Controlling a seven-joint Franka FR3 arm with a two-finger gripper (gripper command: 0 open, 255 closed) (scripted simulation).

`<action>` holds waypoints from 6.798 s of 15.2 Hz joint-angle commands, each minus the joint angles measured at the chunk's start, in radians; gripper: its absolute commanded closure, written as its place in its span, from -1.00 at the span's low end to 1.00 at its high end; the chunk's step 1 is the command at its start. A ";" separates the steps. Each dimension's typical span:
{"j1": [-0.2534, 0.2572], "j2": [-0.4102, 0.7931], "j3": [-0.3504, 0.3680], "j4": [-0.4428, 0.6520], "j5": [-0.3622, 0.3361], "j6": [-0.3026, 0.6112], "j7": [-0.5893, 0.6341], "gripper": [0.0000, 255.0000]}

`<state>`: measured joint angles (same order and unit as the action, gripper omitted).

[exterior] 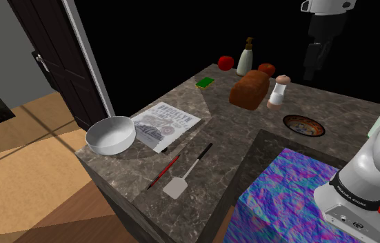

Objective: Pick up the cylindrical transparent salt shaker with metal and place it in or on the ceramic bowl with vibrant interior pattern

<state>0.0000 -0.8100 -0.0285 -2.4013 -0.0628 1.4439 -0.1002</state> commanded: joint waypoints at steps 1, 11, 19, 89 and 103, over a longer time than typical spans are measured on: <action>0.000 0.000 0.000 0.000 0.000 0.000 0.000 -1.00; -0.047 0.191 -0.249 0.023 -0.088 0.224 -0.249 -1.00; -0.042 0.445 -0.443 0.142 -0.046 0.381 -0.472 -1.00; -0.117 0.184 -0.433 0.177 -0.067 0.101 -0.533 1.00; -0.176 -0.013 -0.393 -0.024 -0.105 0.103 -0.503 1.00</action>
<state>-0.1740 -0.8197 -0.4181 -2.4105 -0.1642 1.5348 -0.6008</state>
